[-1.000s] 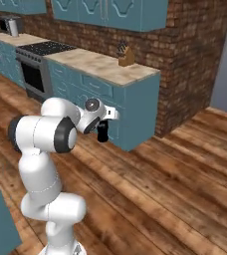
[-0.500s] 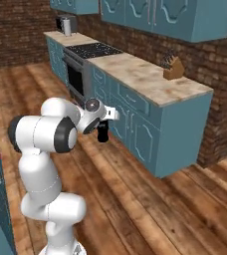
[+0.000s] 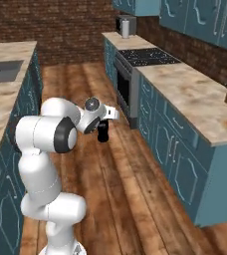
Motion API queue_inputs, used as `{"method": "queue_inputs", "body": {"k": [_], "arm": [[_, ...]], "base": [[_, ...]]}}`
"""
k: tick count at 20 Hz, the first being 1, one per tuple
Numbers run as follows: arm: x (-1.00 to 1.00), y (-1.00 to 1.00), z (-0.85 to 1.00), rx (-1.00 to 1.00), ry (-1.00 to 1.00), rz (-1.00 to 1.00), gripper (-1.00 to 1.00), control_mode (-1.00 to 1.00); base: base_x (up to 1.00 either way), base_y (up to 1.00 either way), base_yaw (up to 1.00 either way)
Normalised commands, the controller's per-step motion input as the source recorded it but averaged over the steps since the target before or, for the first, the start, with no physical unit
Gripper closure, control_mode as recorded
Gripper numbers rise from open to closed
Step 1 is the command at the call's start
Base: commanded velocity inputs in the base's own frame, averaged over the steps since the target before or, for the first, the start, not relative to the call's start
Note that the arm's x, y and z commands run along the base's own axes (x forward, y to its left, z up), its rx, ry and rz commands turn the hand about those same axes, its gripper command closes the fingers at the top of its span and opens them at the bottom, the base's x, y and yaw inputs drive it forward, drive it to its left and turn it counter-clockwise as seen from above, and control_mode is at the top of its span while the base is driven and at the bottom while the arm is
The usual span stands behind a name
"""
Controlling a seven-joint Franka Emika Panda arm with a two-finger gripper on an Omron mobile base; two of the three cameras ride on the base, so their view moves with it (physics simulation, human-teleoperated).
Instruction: Place the large bottle from the dining counter next to the other large bottle outside the sink, and place the small bottle from the dining counter next to the other small bottle inside the sink.
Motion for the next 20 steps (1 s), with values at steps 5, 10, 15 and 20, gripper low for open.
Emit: {"method": "queue_inputs", "body": {"k": [5,10,15,20], "arm": [[0.0,0.0,0.0,0.0,0.0,0.0,1.0,1.0],[0.0,0.0,0.0,0.0,0.0,0.0,1.0,1.0],[0.0,0.0,0.0,0.0,0.0,0.0,1.0,1.0],[0.0,0.0,0.0,0.0,0.0,0.0,1.0,1.0]], "base": [[1.0,-0.25,0.56],[1.0,-0.48,0.57],[1.0,-0.55,0.57],[1.0,-0.61,0.57]]}}
